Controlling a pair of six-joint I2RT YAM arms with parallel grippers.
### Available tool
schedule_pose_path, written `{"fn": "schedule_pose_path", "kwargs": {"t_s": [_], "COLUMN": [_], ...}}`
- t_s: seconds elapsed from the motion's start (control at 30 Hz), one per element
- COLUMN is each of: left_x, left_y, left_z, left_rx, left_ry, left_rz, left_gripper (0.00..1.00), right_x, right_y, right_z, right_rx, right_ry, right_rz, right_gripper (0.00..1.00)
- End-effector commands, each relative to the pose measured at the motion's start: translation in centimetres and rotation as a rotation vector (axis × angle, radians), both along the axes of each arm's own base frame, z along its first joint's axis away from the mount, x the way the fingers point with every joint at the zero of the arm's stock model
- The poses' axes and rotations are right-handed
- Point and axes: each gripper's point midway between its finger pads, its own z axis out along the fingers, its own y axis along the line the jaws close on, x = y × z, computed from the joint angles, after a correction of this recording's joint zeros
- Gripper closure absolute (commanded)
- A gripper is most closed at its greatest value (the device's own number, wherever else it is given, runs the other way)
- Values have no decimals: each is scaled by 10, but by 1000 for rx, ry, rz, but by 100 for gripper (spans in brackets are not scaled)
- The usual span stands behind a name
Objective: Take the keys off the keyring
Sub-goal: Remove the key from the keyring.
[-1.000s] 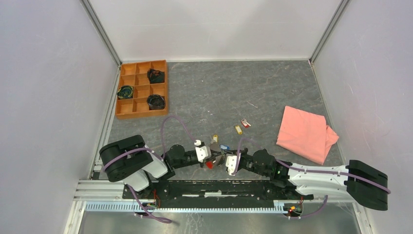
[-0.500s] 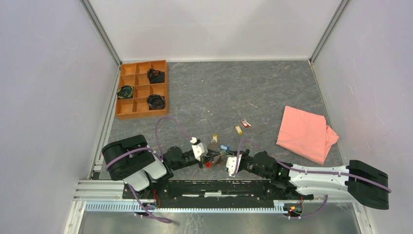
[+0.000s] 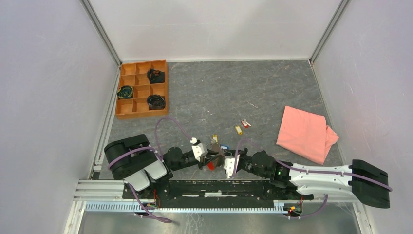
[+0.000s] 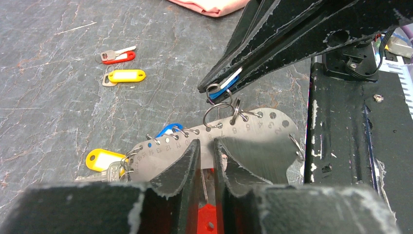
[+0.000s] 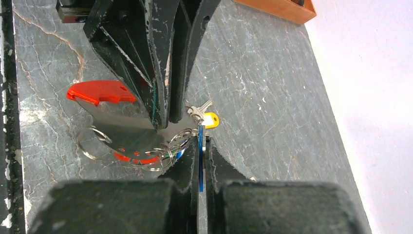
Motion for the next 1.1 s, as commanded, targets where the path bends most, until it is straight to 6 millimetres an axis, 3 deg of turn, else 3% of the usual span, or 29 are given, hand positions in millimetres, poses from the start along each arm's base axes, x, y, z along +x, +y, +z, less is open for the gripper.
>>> {"fn": "schedule_pose_path", "kwargs": {"t_s": [0.0, 0.27, 0.5, 0.7, 1.07], "left_x": [-1, 6, 9, 4, 5], "left_y": [-8, -6, -17, -28, -25], "left_z": [56, 58, 49, 33, 16], "left_rx": [-192, -171, -68, 31, 138], "left_ry": [-131, -195, -265, -294, -328], "left_rz": [-26, 1, -46, -132, -161], "left_gripper": [73, 61, 56, 56, 57], "right_x": [4, 2, 0, 1, 0], "right_y": [12, 13, 14, 12, 11], "right_z": [26, 23, 21, 20, 22], "right_rx": [43, 21, 0, -24, -26], "right_ry": [-50, -57, -72, -87, -96], "right_rz": [6, 22, 42, 38, 36], "right_gripper": [100, 100, 100, 100, 100]}}
